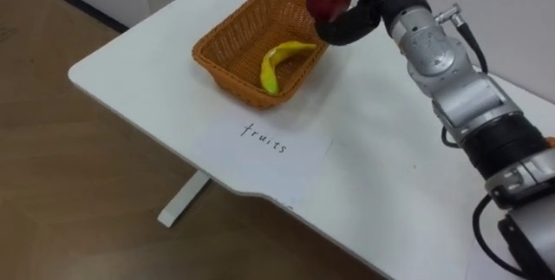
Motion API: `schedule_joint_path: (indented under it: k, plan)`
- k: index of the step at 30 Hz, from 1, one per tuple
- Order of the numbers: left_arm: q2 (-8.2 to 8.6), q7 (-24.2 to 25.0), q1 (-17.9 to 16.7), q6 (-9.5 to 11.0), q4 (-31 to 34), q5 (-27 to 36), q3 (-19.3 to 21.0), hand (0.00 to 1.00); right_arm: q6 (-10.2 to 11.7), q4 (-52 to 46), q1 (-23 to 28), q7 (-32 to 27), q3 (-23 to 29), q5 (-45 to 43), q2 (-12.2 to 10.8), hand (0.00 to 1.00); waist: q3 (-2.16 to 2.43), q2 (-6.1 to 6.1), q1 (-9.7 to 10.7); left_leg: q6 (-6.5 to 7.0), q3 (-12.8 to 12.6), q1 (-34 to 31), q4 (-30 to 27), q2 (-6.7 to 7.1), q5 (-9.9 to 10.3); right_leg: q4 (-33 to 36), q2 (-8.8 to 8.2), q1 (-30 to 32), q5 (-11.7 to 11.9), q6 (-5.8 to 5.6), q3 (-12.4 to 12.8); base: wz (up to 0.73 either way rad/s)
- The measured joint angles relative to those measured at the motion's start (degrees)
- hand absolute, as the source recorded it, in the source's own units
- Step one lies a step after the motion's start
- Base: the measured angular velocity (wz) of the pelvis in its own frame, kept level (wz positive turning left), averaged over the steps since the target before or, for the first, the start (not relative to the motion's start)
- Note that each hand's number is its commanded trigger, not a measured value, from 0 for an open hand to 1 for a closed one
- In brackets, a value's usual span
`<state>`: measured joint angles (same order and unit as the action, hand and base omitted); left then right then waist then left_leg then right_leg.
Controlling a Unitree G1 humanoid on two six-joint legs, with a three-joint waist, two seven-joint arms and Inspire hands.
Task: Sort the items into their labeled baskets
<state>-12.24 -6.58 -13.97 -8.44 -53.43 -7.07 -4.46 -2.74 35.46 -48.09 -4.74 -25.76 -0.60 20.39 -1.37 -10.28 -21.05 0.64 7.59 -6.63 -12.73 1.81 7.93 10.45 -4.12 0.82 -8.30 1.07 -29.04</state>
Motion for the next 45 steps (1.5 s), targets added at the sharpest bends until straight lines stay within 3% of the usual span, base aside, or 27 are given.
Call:
schedule_joint_path:
  k: [3, 9, 24, 26, 34, 36, 37, 38, 39, 40, 45]
  plan:
    - [-0.11, 0.6, 0.4, 0.0, 0.0, 0.0, 0.7, 0.0, 0.0, 0.0, 0.0, 0.0, -0.1, 0.1, -0.4, 1.0, -0.27, -0.4, -0.8, 0.01, 0.7, -0.3, 0.0, -0.09, 0.0, -0.5, 0.02, 0.0, 0.0, -0.07, -0.9, 0.13]
    - [-0.17, 1.1, 1.5, 0.0, -0.7, 0.1, 2.0, 0.0, 0.0, 0.1, 0.0, 0.0, -0.8, 0.3, -0.9, 1.0, -0.37, -0.73, -2.4, -0.02, 1.4, -0.7, 0.6, -0.1, 0.0, -0.7, 0.23, 0.3, 0.0, -0.1, -1.3, 0.06]
    - [-0.37, 2.6, 1.7, 0.2, -1.0, 0.1, 2.5, 0.0, -1.1, 3.3, 0.0, 1.8, -2.4, 0.1, -1.0, 1.0, -0.47, -1.52, -2.9, 0.04, 1.0, -0.7, 1.4, -0.11, 0.1, -0.7, 0.17, 0.3, -0.1, -0.32, -0.5, -0.01]
    - [-0.39, 2.9, 1.7, 0.2, -1.0, 0.1, 2.5, 0.0, -1.1, 3.3, 0.0, 1.8, -2.4, 0.1, -1.0, 0.84, -0.47, -1.53, -2.9, 0.04, 0.8, -0.7, 1.3, -0.11, 0.1, -0.7, 0.22, 0.4, -0.1, -0.31, -0.2, -0.07]
    - [-0.39, 3.4, 1.8, 0.2, -1.9, 0.1, 2.5, 0.0, -1.1, 3.3, 0.0, 1.9, -2.4, -0.1, -1.0, 0.71, -0.46, -1.55, -2.9, 0.04, 0.3, -0.6, 1.3, -0.14, 0.1, -0.7, 0.21, 0.6, -0.1, -0.31, 0.5, -0.02]
    - [-0.38, 3.4, 1.8, 0.2, -1.9, 0.1, 2.5, 0.0, -1.0, 3.3, 0.0, 1.9, -2.4, -0.3, -1.0, 0.61, -0.45, -1.56, -3.0, 0.04, 0.3, -0.7, 1.3, -0.16, 0.1, -0.7, 0.21, 0.8, -0.1, -0.31, 0.5, 0.0]
    - [-0.38, 3.5, 1.8, 0.2, -2.0, 0.1, 2.5, 0.0, -1.0, 3.4, 0.0, 1.9, -2.4, -0.2, -1.0, 0.54, -0.45, -1.55, -3.0, 0.04, 0.3, -0.7, 1.3, -0.16, 0.1, -0.7, 0.21, 0.9, -0.1, -0.31, 0.5, 0.0]
    - [-0.38, 3.6, 1.8, 0.2, -2.0, 0.1, 2.5, 0.0, -1.0, 3.4, 0.0, 1.9, -2.4, -0.2, -1.0, 0.27, -0.45, -1.55, -3.0, 0.04, 0.2, -0.7, 1.3, -0.16, 0.1, -0.7, 0.21, 0.9, -0.1, -0.31, 0.5, 0.0]
    - [-0.39, 3.7, 1.8, 0.2, -2.0, 0.1, 2.5, 0.0, -1.0, 3.5, 0.0, 1.9, -2.4, -0.2, -1.0, 0.1, -0.45, -1.55, -3.0, 0.05, 0.2, -0.7, 1.3, -0.16, 0.1, -0.7, 0.21, 0.9, -0.1, -0.31, 0.5, 0.0]
    - [-0.39, 3.8, 1.8, 0.2, -2.0, 0.1, 2.5, 0.0, -1.0, 3.9, 0.0, 1.9, -2.4, -0.1, -1.0, 0.03, -0.46, -1.55, -3.0, 0.05, 0.1, -0.7, 1.3, -0.15, 0.1, -0.7, 0.22, 0.9, -0.1, -0.31, 0.6, 0.0]
    - [-0.39, 3.8, 1.8, 0.3, -2.0, 0.1, 2.6, 0.0, -1.0, 5.9, 0.0, 2.4, -2.3, 0.5, -1.0, 0.0, -0.47, -1.53, -3.0, 0.05, 0.1, -0.7, 1.3, -0.14, 0.1, -0.7, 0.22, 1.1, -0.1, -0.31, 0.6, 0.0]
